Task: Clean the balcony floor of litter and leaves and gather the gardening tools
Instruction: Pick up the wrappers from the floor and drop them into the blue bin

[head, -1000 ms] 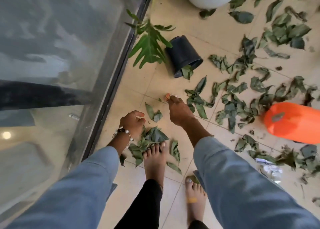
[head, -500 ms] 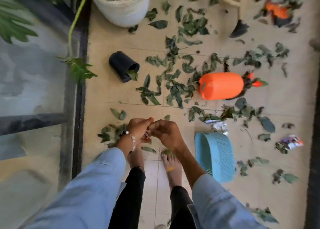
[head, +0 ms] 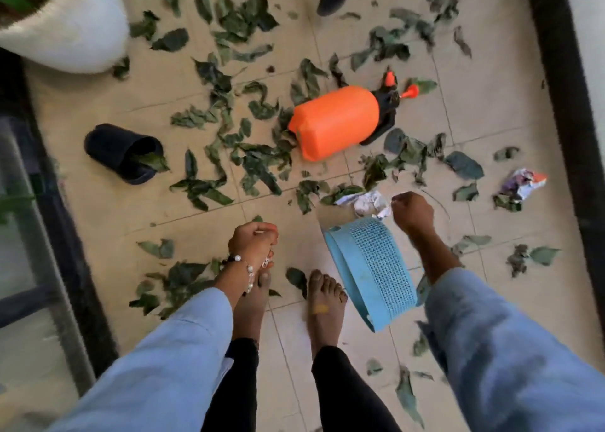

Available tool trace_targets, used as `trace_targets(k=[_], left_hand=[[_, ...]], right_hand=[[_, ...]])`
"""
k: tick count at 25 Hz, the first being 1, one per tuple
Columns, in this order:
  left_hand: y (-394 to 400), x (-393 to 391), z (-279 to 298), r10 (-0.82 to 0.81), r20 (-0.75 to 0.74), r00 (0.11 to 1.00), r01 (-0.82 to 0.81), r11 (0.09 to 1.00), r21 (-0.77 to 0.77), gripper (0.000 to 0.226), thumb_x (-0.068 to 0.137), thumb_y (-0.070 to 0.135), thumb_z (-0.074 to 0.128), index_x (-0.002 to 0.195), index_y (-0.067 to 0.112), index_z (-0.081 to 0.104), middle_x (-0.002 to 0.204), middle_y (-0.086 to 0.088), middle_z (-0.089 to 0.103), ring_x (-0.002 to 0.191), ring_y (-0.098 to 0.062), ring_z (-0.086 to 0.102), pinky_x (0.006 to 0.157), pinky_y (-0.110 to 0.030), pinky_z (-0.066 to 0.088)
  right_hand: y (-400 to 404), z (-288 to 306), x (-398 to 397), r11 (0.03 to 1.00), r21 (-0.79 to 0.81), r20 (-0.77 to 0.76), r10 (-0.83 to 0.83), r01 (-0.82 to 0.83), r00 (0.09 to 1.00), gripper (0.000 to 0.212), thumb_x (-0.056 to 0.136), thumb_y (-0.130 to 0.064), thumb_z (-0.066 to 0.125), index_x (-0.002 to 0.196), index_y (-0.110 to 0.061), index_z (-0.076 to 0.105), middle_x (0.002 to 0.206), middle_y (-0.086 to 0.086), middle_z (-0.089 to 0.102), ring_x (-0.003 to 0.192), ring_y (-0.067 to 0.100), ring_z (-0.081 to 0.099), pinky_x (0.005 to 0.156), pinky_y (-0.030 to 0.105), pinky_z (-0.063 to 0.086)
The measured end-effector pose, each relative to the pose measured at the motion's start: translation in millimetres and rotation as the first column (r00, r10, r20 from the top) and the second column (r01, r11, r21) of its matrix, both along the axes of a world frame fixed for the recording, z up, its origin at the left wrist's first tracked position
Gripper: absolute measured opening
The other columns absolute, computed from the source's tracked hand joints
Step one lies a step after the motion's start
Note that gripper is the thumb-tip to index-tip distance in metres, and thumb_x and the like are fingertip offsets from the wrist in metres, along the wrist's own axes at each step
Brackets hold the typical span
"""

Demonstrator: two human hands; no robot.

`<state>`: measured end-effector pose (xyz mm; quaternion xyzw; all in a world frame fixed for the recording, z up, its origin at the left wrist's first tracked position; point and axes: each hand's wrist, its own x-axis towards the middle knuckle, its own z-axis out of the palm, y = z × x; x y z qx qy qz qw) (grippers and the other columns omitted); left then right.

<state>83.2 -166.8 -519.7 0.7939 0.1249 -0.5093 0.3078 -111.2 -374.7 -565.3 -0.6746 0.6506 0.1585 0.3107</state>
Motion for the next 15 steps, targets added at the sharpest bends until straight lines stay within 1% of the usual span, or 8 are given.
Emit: trace_targets(k=[3, 6, 7, 9, 10, 11, 13, 15], left_hand=[[-24.6, 2.4, -43.4, -0.057, -0.009, 0.998, 0.058, 0.998, 0.034, 0.017, 0.089, 0.006, 0.057, 0.095, 0.015, 0.070, 0.071, -0.004, 0.062, 0.052, -0.018, 0.051, 0.051, -0.026, 0.050], [-48.5, 0.0, -69.2, -0.067, -0.054, 0.996, 0.067, 0.998, 0.005, 0.019, 0.090, 0.005, 0.054, 0.098, 0.015, 0.068, 0.074, -0.002, 0.061, 0.056, -0.017, 0.051, 0.056, -0.030, 0.050], [-55.7, -2.1, -77.7, -0.108, -0.050, 0.993, 0.108, 0.994, -0.003, 0.019, 0.090, 0.006, 0.054, 0.098, 0.016, 0.068, 0.076, -0.002, 0.062, 0.058, -0.017, 0.053, 0.057, -0.030, 0.050], [-67.9, -5.6, -84.9, -0.192, -0.034, 0.981, 0.192, 0.981, -0.007, 0.019, 0.091, 0.007, 0.054, 0.099, 0.017, 0.068, 0.079, -0.002, 0.064, 0.061, -0.016, 0.056, 0.057, -0.030, 0.051], [-72.7, -6.9, -84.8, -0.208, -0.033, 0.977, 0.208, 0.978, -0.003, 0.018, 0.091, 0.008, 0.054, 0.099, 0.017, 0.068, 0.080, -0.002, 0.064, 0.062, -0.016, 0.056, 0.057, -0.030, 0.050], [-76.1, -7.5, -82.4, -0.213, -0.036, 0.976, 0.214, 0.977, 0.005, 0.018, 0.091, 0.008, 0.054, 0.099, 0.017, 0.068, 0.081, -0.002, 0.064, 0.063, -0.016, 0.057, 0.057, -0.029, 0.050], [-80.8, -7.3, -70.4, -0.205, -0.048, 0.977, 0.206, 0.978, 0.016, 0.018, 0.091, 0.007, 0.054, 0.096, 0.019, 0.067, 0.086, -0.004, 0.064, 0.066, -0.017, 0.057, 0.057, -0.030, 0.051], [-87.2, -10.1, -48.2, -0.236, -0.075, 0.969, 0.236, 0.972, -0.003, 0.020, 0.091, 0.008, 0.055, 0.096, 0.023, 0.067, 0.092, -0.004, 0.065, 0.068, -0.018, 0.058, 0.060, -0.031, 0.052]], right_hand=[[-21.5, -51.4, -15.1, 0.986, 0.164, -0.029, 0.034, -0.029, 0.999, 0.027, 0.092, -0.013, 0.052, 0.115, -0.009, 0.066, 0.124, 0.017, 0.062, 0.116, 0.035, 0.055, 0.094, 0.031, 0.041], [-27.5, -90.4, -20.1, 0.939, 0.337, -0.021, 0.078, -0.067, 0.997, 0.029, 0.092, -0.010, 0.052, 0.119, -0.008, 0.065, 0.128, 0.015, 0.060, 0.115, 0.034, 0.055, 0.094, 0.033, 0.042], [-29.4, -104.9, -22.9, 0.918, 0.393, -0.016, 0.056, -0.045, 0.998, 0.030, 0.092, -0.010, 0.053, 0.119, -0.006, 0.064, 0.126, 0.016, 0.060, 0.111, 0.033, 0.056, 0.093, 0.034, 0.043], [-27.8, -121.1, -26.2, 0.892, 0.451, -0.030, -0.021, 0.033, 0.999, 0.028, 0.089, -0.013, 0.055, 0.111, 0.001, 0.064, 0.109, 0.018, 0.062, 0.090, 0.028, 0.057, 0.077, 0.032, 0.045], [-25.9, -120.8, -26.3, 0.900, 0.428, -0.035, -0.076, 0.083, 0.997, 0.025, 0.087, -0.013, 0.055, 0.103, 0.004, 0.064, 0.097, 0.017, 0.060, 0.081, 0.025, 0.054, 0.069, 0.029, 0.042], [-24.8, -115.9, -26.2, 0.928, 0.347, -0.017, -0.137, 0.135, 0.990, 0.023, 0.086, -0.013, 0.054, 0.097, 0.003, 0.065, 0.090, 0.016, 0.059, 0.079, 0.025, 0.053, 0.068, 0.029, 0.039], [-22.1, -92.2, -24.4, 0.966, 0.089, 0.062, -0.248, 0.242, 0.967, 0.021, 0.085, -0.011, 0.056, 0.093, -0.001, 0.072, 0.090, 0.018, 0.067, 0.088, 0.030, 0.060, 0.076, 0.030, 0.042], [-16.2, -53.4, -20.8, 0.921, -0.063, 0.210, -0.364, 0.384, 0.907, 0.018, 0.084, -0.012, 0.060, 0.095, -0.007, 0.074, 0.094, 0.013, 0.073, 0.092, 0.029, 0.065, 0.087, 0.032, 0.048]])
